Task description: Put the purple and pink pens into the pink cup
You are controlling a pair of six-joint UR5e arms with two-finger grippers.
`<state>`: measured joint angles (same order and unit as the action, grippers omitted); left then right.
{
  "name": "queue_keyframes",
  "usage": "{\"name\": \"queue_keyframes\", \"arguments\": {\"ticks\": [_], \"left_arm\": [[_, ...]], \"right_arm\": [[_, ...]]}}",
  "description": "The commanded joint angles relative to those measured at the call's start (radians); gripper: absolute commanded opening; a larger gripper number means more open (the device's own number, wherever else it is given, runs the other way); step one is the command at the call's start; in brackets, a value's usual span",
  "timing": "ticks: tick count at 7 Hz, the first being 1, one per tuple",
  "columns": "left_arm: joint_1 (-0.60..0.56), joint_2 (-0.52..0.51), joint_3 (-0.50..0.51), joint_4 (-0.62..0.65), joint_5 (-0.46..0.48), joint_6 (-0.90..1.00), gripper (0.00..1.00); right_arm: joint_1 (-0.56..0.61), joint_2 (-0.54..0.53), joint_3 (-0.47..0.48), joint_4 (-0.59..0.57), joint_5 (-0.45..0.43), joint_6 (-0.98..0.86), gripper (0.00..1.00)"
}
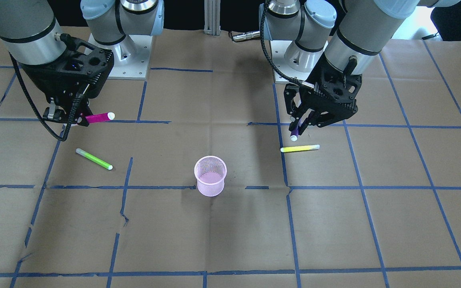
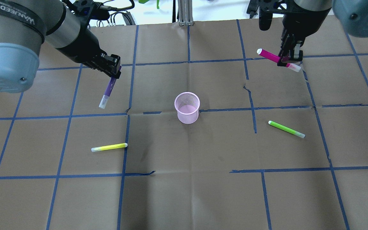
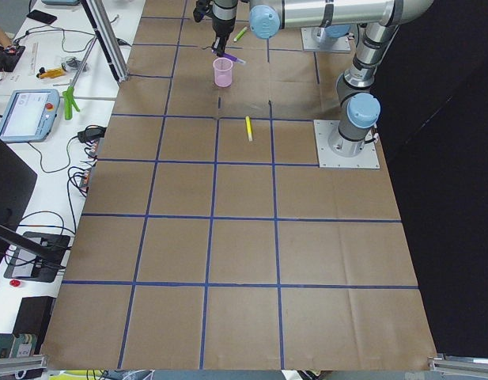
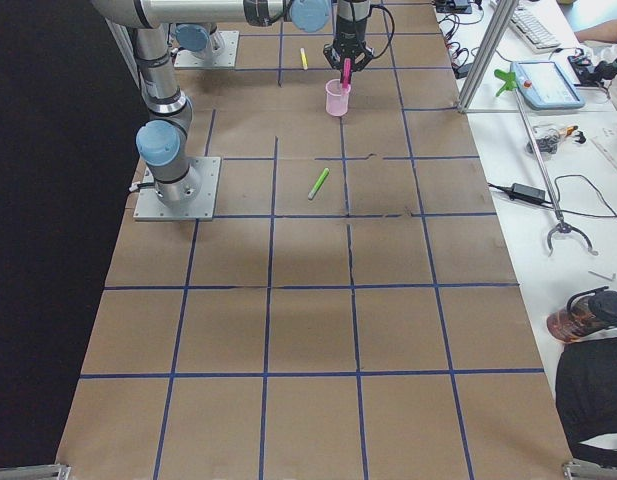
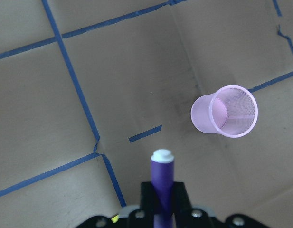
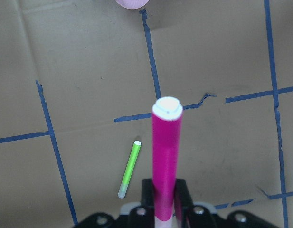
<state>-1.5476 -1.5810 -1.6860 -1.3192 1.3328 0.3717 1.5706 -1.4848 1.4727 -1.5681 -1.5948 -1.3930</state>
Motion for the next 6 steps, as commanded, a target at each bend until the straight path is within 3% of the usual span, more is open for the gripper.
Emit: {"name": "queue_keyframes", "arguments": {"ticks": [1,3,6], "left_arm": [[0.046,0.039,-0.111,0.114,-0.12,0.033,0.0],[0.075,0.079,-0.268,0.324,-0.21,0.036,0.0],[0.058,0.063,-0.322,0.466,-0.271,0.027,0.0]], "right_arm": [[0.0,0.0,0.001,-0.001,-0.002,0.0,0.02],[0.0,0.0,0.003,-0.007,-0.002,0.002,0.02],[-0.007,0.0,0.001,-0.015,0.007,0.012,0.01]]}}
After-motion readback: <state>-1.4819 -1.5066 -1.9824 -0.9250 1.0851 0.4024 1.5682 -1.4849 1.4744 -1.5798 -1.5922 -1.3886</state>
